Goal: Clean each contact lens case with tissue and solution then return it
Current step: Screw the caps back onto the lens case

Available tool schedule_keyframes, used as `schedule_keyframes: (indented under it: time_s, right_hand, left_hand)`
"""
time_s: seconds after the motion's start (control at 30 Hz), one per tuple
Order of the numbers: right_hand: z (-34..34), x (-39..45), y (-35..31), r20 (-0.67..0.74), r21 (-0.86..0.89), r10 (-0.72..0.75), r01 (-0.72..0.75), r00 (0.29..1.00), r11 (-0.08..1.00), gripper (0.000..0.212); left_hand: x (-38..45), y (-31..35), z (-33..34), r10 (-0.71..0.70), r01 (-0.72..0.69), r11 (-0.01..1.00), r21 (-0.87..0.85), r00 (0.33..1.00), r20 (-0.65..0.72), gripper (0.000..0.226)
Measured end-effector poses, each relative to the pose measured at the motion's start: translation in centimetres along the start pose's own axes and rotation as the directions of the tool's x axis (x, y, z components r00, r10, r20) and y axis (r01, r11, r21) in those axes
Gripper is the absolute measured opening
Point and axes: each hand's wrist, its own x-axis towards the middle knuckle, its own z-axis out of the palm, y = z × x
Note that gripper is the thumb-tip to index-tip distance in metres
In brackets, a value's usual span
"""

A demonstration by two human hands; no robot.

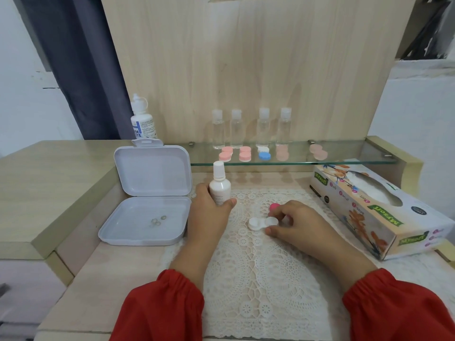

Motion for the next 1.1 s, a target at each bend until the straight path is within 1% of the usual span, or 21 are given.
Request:
schedule_keyframes:
  time_s: [0.07,0.1,0.13,0.17,0.2,0.23,0.27,0.3,0.37,0.4,0.43,0.5,0.57,0.63,0.7,0.77,0.93,1.03,1.1]
  right_hand:
    - [-0.2,-0.1,0.1,0.002,0.000,0.011,-0.011,1.000,1.000,0.020]
    - [-0.3,-0.1,0.2,0.004,0.000,0.018,-0.018,1.000,1.000,0.019]
    - [-0.4,-0.1,0.3,0.005,0.001,0.026,-0.026,1.000,1.000,0.020]
    - [-0.6,-0.2,0.3,0.010,0.002,0.032,-0.032,0.999,0.999,0.021]
    - [-0.8,-0.2,0.4,0.018,-0.003,0.038,-0.038,0.999,0.999,0.022]
    - [-1.0,-0.1,0.4,0.027,-0.015,0.041,-0.041,0.999,0.999,0.023]
    - [-1.2,-0.1,0.5,0.033,-0.035,0.047,-0.046,0.998,0.998,0.025]
    - [-1.4,-0.1,0.5,0.035,-0.054,0.056,-0.054,0.998,0.997,0.027]
    - [-1.6,-0.2,0.6,0.032,-0.066,0.072,-0.069,0.997,0.995,0.029]
    - [-1.7,-0.2,0.7,0.036,-0.063,0.077,-0.074,0.996,0.995,0.030]
    - [-1.7,-0.2,0.7,0.045,-0.063,0.079,-0.076,0.996,0.995,0.030]
    - [-1.8,-0.2,0.7,0.061,-0.073,0.082,-0.078,0.995,0.994,0.031]
    - [-1.8,-0.1,0.6,0.063,-0.079,0.084,-0.079,0.994,0.994,0.032]
    - [-1.9,0.0,0.6,0.067,-0.073,0.086,-0.081,0.994,0.994,0.028]
    - [-2.0,0.0,0.7,0.076,-0.054,0.087,-0.083,0.993,0.995,0.024]
    - [-2.0,0.0,0.7,0.080,-0.050,0.088,-0.084,0.993,0.995,0.024]
    - [-2.1,-0.1,0.7,0.082,-0.031,0.087,-0.085,0.993,0.996,0.023]
    - [-2.1,-0.1,0.7,0.078,-0.005,0.083,-0.083,0.994,0.997,0.022]
    - [-2.1,-0.1,0.6,0.074,0.010,0.086,-0.087,0.994,0.996,0.023]
  left_hand:
    - [-0.4,0.4,0.0,0.023,-0.024,0.999,-0.024,0.999,-0.032,0.050]
    - [-0.7,0.6,0.0,0.060,-0.063,0.998,-0.029,0.995,-0.085,0.048]
    - [-1.0,0.7,0.0,0.147,-0.150,0.989,-0.008,0.974,-0.172,0.044]
    - [-1.2,0.7,0.0,0.265,-0.266,0.963,0.032,0.927,-0.264,0.038]
    - [-1.4,0.7,0.1,0.374,-0.373,0.926,0.065,0.872,-0.317,0.031]
    - [-1.6,0.5,0.4,0.453,-0.452,0.888,0.081,0.833,-0.318,0.025]
    - [-1.6,0.4,0.8,0.510,-0.508,0.858,0.077,0.822,-0.254,0.023]
    - [-1.6,0.3,1.1,0.542,-0.540,0.840,0.050,0.829,-0.142,0.026]
    - [-1.5,0.3,1.6,0.520,-0.524,0.851,-0.007,0.842,0.146,0.039]
    - [-1.4,0.3,1.9,0.485,-0.501,0.865,-0.012,0.831,0.273,0.046]
    - [-1.2,0.3,2.2,0.443,-0.472,0.881,-0.015,0.816,0.370,0.053]
    - [-0.9,0.4,2.7,0.362,-0.410,0.912,-0.021,0.781,0.508,0.062]
    - [-0.5,0.8,3.0,0.298,-0.367,0.930,-0.004,0.749,0.591,0.065]
    - [-0.3,1.2,3.1,0.259,-0.364,0.931,0.034,0.722,0.641,0.063]
    - [-0.3,1.5,3.0,0.239,-0.374,0.925,0.068,0.712,0.660,0.059]
    - [-0.3,1.5,2.8,0.231,-0.391,0.915,0.105,0.717,0.657,0.054]
    - [-0.5,1.0,1.8,0.254,-0.472,0.845,0.252,0.768,0.587,0.031]
    - [-0.7,0.6,1.0,0.290,-0.523,0.789,0.324,0.781,0.553,0.028]
    - [-0.9,0.4,0.8,0.318,-0.568,0.743,0.355,0.766,0.559,0.028]
